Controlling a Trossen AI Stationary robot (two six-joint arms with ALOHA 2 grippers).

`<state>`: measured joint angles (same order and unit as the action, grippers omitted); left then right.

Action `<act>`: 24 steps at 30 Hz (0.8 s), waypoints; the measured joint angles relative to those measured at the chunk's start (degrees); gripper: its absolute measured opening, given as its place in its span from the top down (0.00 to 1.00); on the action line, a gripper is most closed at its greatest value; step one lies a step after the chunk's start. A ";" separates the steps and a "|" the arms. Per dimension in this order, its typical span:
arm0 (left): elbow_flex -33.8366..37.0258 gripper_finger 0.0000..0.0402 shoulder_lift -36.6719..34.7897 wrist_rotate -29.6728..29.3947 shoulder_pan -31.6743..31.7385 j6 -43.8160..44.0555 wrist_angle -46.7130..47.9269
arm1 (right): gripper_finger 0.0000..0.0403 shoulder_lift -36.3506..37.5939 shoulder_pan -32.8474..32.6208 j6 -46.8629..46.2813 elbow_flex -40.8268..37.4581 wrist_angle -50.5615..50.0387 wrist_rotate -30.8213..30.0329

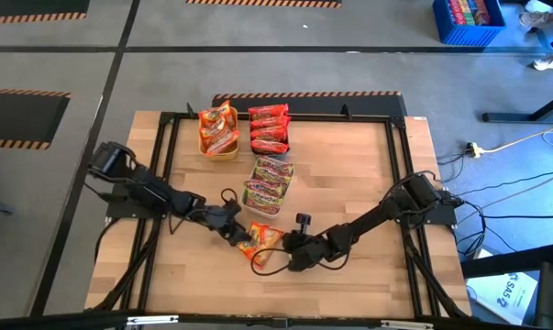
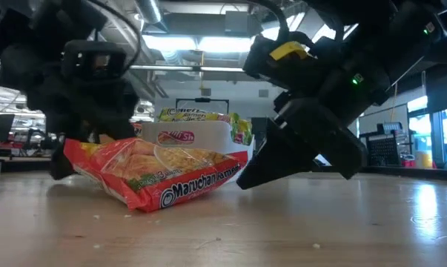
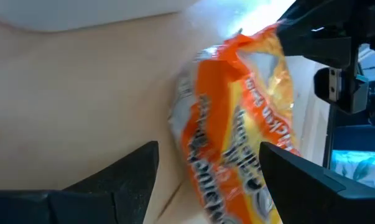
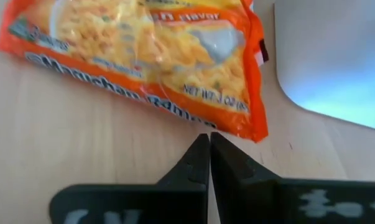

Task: Sort Maruchan noodles
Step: Put the orange noodle pack into the yellow bin

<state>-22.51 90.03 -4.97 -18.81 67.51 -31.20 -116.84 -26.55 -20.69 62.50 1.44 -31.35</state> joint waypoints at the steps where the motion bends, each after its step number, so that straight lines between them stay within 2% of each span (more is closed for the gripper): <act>1: -0.85 0.32 1.01 0.34 0.00 -0.35 -0.20 | 1.00 0.00 0.00 0.08 0.00 0.42 0.00; 13: -9.43 0.34 11.41 2.83 -0.06 -3.34 -2.94 | 1.00 -1.82 -0.09 0.58 0.06 6.32 3.09; 16: -10.92 0.42 11.91 3.62 -0.17 -5.22 -2.38 | 1.00 -2.08 -0.11 0.61 0.11 6.45 2.72; 24: -11.95 0.71 12.09 4.99 -0.17 -9.29 -2.32 | 1.00 -2.43 -0.13 0.56 0.13 6.81 1.97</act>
<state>-34.46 102.13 0.01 -18.98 58.23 -33.52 -119.26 -26.68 -20.12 62.63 8.25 -29.38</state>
